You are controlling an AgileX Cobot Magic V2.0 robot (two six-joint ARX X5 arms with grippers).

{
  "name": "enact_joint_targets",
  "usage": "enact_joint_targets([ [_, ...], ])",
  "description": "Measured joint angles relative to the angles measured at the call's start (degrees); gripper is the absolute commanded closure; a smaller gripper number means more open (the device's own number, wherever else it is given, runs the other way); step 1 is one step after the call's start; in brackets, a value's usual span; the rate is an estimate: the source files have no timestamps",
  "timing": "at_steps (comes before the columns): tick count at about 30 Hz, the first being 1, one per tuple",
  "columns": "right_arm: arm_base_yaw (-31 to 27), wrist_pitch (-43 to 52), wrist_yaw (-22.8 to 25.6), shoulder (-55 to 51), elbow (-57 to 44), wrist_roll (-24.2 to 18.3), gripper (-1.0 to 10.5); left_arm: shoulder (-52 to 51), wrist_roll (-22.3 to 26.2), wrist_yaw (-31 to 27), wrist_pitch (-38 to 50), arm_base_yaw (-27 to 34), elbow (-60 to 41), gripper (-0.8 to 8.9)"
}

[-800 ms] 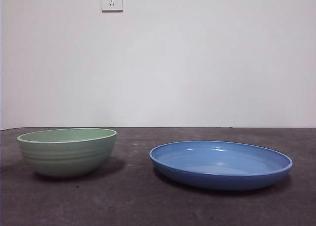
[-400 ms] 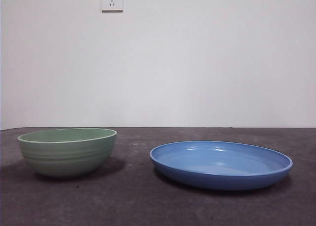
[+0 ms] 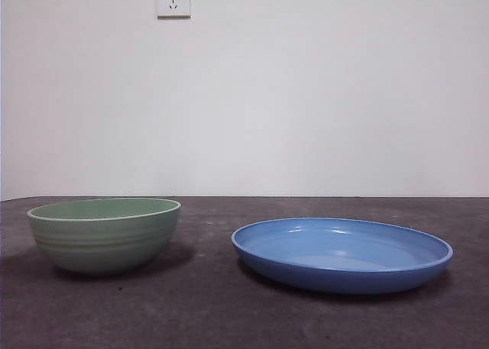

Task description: Place the green bowl on the blue plate

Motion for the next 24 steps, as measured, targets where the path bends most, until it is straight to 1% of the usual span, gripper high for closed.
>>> enact_joint_targets([
  [1, 0.0, 0.0, 0.39, 0.0, 0.0, 0.0, 4.4, 0.0, 0.04, -0.02, 0.0, 0.0, 0.0, 2.74],
  [2, 0.0, 0.0, 0.92, 0.0, 0.0, 0.0, 3.9, 0.0, 0.11, -0.02, 0.0, 0.0, 0.0, 2.44],
  [4, 0.0, 0.0, 1.31, 0.0, 0.0, 0.0, 3.4, 0.0, 0.42, 0.0, 0.0, 0.0, 0.0, 2.19],
  [11, 0.0, 0.0, 1.4, 0.0, 0.0, 0.0, 3.3, 0.13, 0.2, -0.02, -0.74, 0.02, 0.0, 2.2],
  [16, 0.0, 0.0, 1.4, 0.0, 0.0, 0.02, 3.3, 3.06, -1.81, 0.0, -5.51, 1.25, 0.13, 2.2],
  [21, 0.0, 0.0, 1.38, 0.0, 0.0, 0.0, 3.3, 10.93, -3.02, -0.2, -12.33, 4.79, 0.13, 2.2],
  [24, 0.0, -0.02, 1.38, 0.0, 0.0, 0.02, 3.3, 16.44, -3.5, -0.22, -14.56, 7.58, 0.13, 2.2],
])
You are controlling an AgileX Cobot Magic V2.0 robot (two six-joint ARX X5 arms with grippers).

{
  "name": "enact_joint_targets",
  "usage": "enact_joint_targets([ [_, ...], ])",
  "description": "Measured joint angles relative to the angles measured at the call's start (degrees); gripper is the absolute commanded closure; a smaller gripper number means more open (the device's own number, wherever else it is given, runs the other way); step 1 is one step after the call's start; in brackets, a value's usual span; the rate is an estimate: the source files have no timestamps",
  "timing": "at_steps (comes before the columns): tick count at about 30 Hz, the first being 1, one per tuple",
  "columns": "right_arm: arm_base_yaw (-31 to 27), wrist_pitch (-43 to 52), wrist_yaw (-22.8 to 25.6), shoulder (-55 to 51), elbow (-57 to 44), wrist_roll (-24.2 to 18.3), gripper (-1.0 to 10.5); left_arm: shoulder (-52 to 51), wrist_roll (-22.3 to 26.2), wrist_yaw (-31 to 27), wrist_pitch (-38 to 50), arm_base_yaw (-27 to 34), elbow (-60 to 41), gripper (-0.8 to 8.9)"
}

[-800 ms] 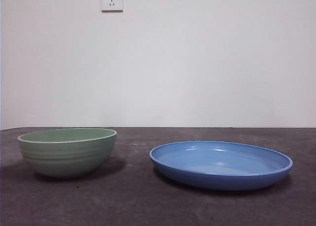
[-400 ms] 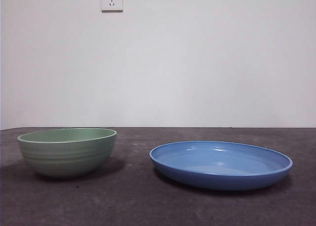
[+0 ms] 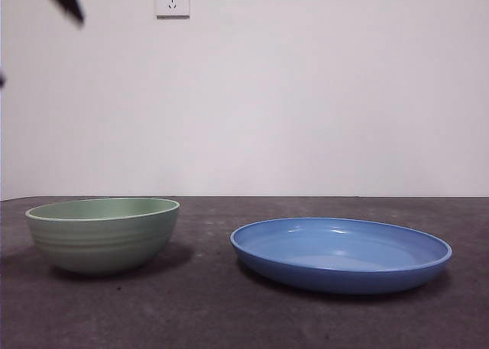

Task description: Place the green bowl on the blue plate

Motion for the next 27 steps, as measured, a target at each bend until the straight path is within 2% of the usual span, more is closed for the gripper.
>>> enact_joint_targets([
  [4, 0.0, 0.02, 0.0, 0.0, 0.0, 0.15, 3.3, 7.06, 0.02, -0.2, 0.63, 2.6, 0.0, 2.25],
  [7, 0.0, 0.0, 0.0, 0.0, 0.0, 0.2, 3.3, 12.55, 0.48, -2.64, 1.38, 3.34, 0.09, 2.25],
  [20, 0.0, 0.0, -0.02, 0.0, 0.0, 0.22, 3.3, 33.09, 3.15, -9.51, 1.51, 3.26, 8.02, 2.3],
  [24, 0.0, 0.0, 0.0, 0.0, 0.0, 0.22, 3.3, 37.07, 3.34, -9.66, 1.44, 1.9, 8.68, 3.59],
  [27, 0.0, 0.02, 0.0, 0.0, 0.0, 0.22, 3.3, 38.21, 3.78, -9.66, 1.51, 1.01, 8.76, 5.34],
])
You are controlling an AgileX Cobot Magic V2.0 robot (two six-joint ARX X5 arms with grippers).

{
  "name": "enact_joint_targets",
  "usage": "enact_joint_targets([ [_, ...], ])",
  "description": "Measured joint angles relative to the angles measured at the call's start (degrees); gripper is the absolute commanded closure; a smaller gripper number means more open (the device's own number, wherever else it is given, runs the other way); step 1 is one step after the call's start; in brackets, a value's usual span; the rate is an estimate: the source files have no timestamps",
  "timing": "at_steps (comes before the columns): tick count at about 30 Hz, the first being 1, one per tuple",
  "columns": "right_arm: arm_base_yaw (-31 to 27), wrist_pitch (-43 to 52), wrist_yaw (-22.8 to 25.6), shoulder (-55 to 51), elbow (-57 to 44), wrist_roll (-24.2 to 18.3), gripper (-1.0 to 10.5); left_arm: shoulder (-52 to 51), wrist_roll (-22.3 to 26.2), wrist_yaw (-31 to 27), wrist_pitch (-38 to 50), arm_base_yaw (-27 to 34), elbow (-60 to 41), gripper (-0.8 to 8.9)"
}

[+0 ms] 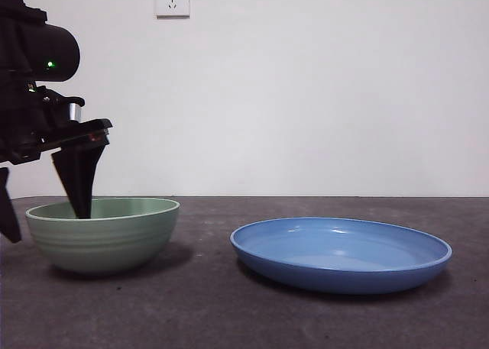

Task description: Place the green bowl on the blue plate

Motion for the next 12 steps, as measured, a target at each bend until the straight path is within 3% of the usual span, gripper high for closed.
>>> enact_joint_targets([
  [4, 0.0, 0.0, 0.0, 0.0, 0.0, 0.0, 3.3, 0.13, 0.57, 0.0, 0.0, -0.33, 0.0, 7.31],
  [7, 0.0, 0.0, 0.0, 0.0, 0.0, 0.0, 3.3, 0.13, 0.59, 0.0, 0.13, -0.31, 0.0, 7.94],
  [12, 0.0, -0.02, 0.0, 0.0, 0.0, 0.0, 3.3, 0.13, 0.96, -0.02, 0.17, -0.35, 0.02, 7.98],
])
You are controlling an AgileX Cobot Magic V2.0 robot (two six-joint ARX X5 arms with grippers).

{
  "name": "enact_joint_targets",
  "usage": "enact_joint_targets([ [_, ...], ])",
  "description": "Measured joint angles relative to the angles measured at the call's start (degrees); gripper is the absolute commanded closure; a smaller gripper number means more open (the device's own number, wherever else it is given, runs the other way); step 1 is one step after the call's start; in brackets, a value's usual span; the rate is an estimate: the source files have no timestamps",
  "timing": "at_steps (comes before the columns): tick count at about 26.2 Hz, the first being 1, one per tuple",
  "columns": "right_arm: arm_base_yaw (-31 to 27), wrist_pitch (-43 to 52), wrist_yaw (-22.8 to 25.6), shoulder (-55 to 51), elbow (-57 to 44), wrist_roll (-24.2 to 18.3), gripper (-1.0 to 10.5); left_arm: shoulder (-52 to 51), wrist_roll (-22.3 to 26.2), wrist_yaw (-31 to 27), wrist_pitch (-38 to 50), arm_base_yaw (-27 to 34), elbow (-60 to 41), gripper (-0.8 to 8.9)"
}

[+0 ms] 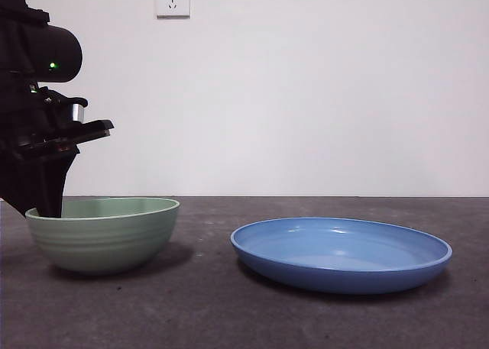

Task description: Place the green bowl on the blue plate

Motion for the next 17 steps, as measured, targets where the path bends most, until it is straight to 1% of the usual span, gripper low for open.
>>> enact_joint_targets([
  [4, 0.0, 0.02, -0.02, 0.0, 0.0, 0.0, 3.3, 0.02, 0.04, -0.09, -2.64, -0.87, 3.08, 7.98],
  [7, 0.0, 0.0, 0.0, 0.0, 0.0, 0.0, 3.3, 0.02, -0.81, -0.24, -3.48, -3.5, 8.57, 7.98],
  [10, 0.0, 0.0, 0.04, 0.0, 0.0, -0.02, 3.3, 0.22, -2.64, -0.24, -3.41, -9.42, 13.51, 7.98],
  [12, 0.0, -0.02, 0.11, 0.0, 0.0, -0.02, 3.3, 2.08, -3.56, -0.24, -3.48, -13.97, 17.09, 7.98],
  [17, 0.0, -0.17, 0.13, 0.0, 0.0, -0.02, 3.3, 13.35, -4.55, -0.24, -6.08, -22.99, 26.34, 7.98],
])
